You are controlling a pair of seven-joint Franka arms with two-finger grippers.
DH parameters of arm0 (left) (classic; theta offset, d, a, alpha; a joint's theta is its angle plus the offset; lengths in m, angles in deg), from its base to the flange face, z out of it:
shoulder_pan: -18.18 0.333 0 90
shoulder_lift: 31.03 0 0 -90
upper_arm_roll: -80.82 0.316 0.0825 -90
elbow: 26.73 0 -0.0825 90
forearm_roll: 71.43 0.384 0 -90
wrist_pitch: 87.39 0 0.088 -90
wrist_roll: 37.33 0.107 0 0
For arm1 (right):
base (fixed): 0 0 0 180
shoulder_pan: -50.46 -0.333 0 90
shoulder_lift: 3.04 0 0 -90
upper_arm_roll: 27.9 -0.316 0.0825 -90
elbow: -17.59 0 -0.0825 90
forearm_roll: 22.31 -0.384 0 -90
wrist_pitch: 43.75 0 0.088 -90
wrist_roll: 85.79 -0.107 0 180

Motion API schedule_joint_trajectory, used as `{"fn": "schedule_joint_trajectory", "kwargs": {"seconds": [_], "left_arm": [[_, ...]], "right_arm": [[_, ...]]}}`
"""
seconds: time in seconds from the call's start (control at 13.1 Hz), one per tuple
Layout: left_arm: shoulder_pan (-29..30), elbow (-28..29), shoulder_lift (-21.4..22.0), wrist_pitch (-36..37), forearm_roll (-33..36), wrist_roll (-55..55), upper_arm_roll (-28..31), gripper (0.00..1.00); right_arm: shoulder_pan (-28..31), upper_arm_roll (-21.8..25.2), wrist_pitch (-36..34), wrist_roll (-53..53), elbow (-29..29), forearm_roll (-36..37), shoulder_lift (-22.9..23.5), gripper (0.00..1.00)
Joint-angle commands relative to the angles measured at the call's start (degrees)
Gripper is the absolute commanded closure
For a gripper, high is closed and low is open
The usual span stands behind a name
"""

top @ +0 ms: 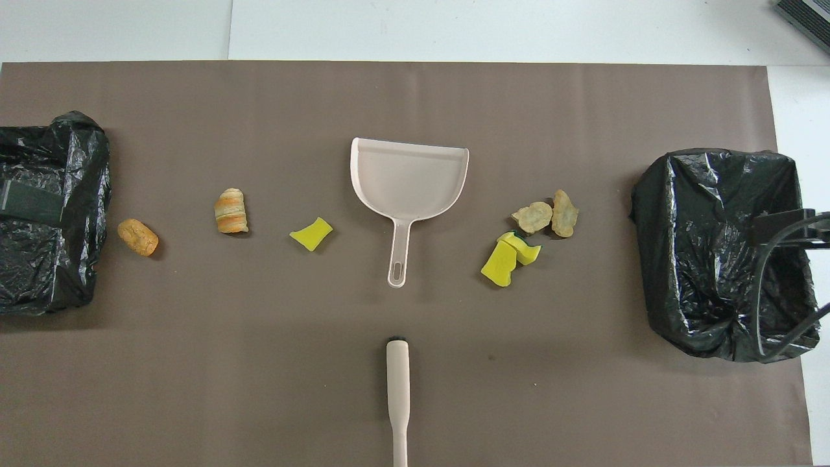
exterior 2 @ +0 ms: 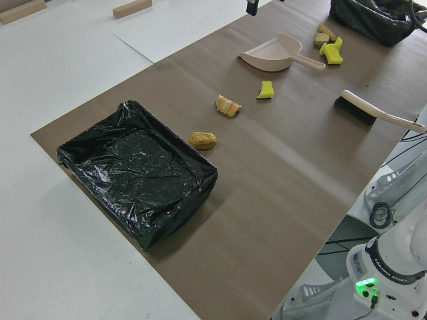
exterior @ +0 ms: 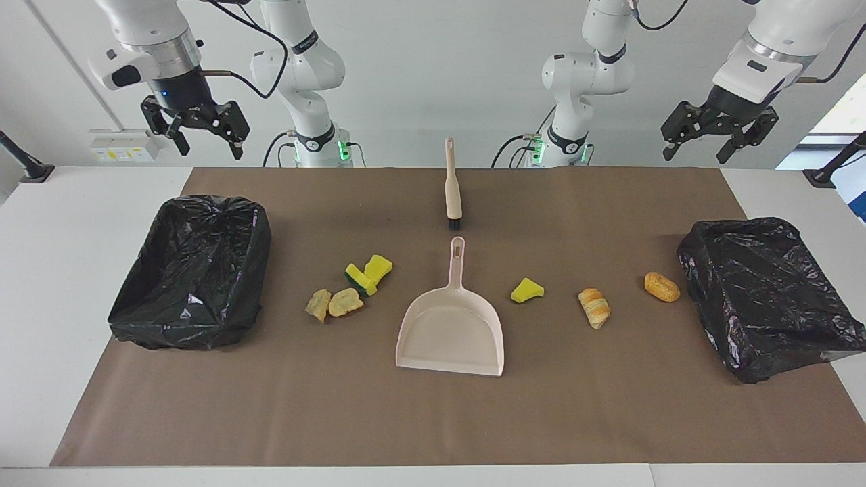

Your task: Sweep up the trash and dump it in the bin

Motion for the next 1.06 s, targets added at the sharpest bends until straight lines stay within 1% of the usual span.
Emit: {"fn": "schedule_joint_trajectory", "kwargs": {"seconds": [0.0,0.23,0.46,0.99], "left_arm": [[0.5,-1.5,-0.2,1.0,0.6,0.2,-0.5,0.0],[0.2,-1.1,-0.1,1.2,0.5,0.2,-0.5,0.0],[0.5,-0.2,0.5,1.7,0.4,0.2,-0.6,0.0],[-0.4,1.5,1.5,0.9,0.3,-0.3,-1.0,0.0]], "right_arm": [[1.1,-0.3,-0.3,0.4,-0.6,-1.6,-0.5,0.0],[1.3,-0.3,-0.7,0.5,-0.4,-1.6,-0.5,0.0],[0.9,-0.3,-0.4,1.0,-0.3,0.0,-0.6,0.0],[1.4,-0.3,-1.0,0.8,-0.9,-0.8,-0.9,0.0]]}}
